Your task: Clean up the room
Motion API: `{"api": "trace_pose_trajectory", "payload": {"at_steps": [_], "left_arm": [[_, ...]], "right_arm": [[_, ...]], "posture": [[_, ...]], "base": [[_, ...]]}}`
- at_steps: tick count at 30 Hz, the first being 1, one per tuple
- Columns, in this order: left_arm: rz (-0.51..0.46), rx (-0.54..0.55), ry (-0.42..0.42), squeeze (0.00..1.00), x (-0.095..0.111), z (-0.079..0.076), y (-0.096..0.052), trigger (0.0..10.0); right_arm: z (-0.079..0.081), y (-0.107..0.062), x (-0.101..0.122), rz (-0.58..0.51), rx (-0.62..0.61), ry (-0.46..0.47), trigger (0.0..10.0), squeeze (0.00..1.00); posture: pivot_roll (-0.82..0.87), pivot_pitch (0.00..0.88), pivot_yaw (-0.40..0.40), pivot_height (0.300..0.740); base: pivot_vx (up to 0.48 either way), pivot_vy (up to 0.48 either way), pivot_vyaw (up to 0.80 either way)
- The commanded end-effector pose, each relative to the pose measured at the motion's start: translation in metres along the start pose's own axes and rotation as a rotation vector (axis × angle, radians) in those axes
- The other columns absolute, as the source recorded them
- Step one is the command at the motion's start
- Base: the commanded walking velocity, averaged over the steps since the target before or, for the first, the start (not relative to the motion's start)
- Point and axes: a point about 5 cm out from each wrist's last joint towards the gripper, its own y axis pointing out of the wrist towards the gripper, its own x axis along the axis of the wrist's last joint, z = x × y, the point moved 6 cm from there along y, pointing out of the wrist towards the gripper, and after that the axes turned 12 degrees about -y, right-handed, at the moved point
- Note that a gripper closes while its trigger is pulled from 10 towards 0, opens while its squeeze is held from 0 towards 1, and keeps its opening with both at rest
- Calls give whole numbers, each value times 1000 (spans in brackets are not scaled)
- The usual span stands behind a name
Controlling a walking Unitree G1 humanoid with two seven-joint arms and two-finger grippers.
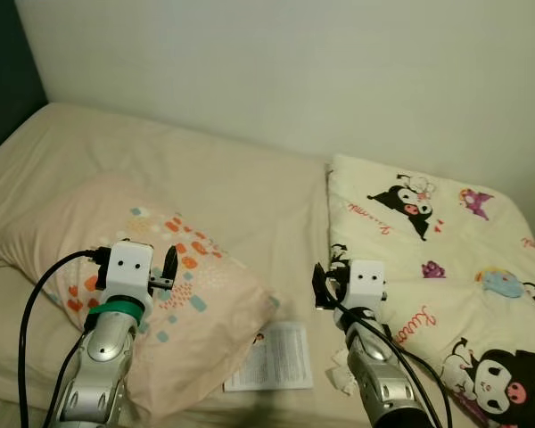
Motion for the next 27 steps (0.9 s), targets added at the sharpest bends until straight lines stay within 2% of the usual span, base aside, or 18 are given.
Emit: {"api": "trace_pose_trajectory", "payload": {"at_steps": [1, 8, 13, 19, 27], "left_arm": [[59, -9, -26, 0, -14, -3, -1, 10000], [97, 16, -37, 0, -24, 1, -3, 10000], [107, 14, -30, 0, -25, 2, -3, 10000], [103, 16, -43, 0, -24, 2, -3, 10000], [98, -5, -50, 0, -22, -2, -5, 10000]], "right_arm": [[-7, -2, -10, 39, -25, 8, 10000, 0], [-13, -2, -12, 54, -64, -6, 10000, 0], [-20, -2, -18, 83, -107, -7, 10000, 0], [-20, -3, -20, 88, -108, -5, 10000, 0], [-22, -3, -21, 99, -119, -6, 10000, 0]], "posture": [[142, 15, -91, 740], [138, 19, -89, 740], [138, 19, -89, 740], [140, 20, -85, 740], [140, 20, -85, 740]], "base": [[0, 0, 0], [0, 0, 0], [0, 0, 0], [0, 0, 0], [0, 304, 0]]}}
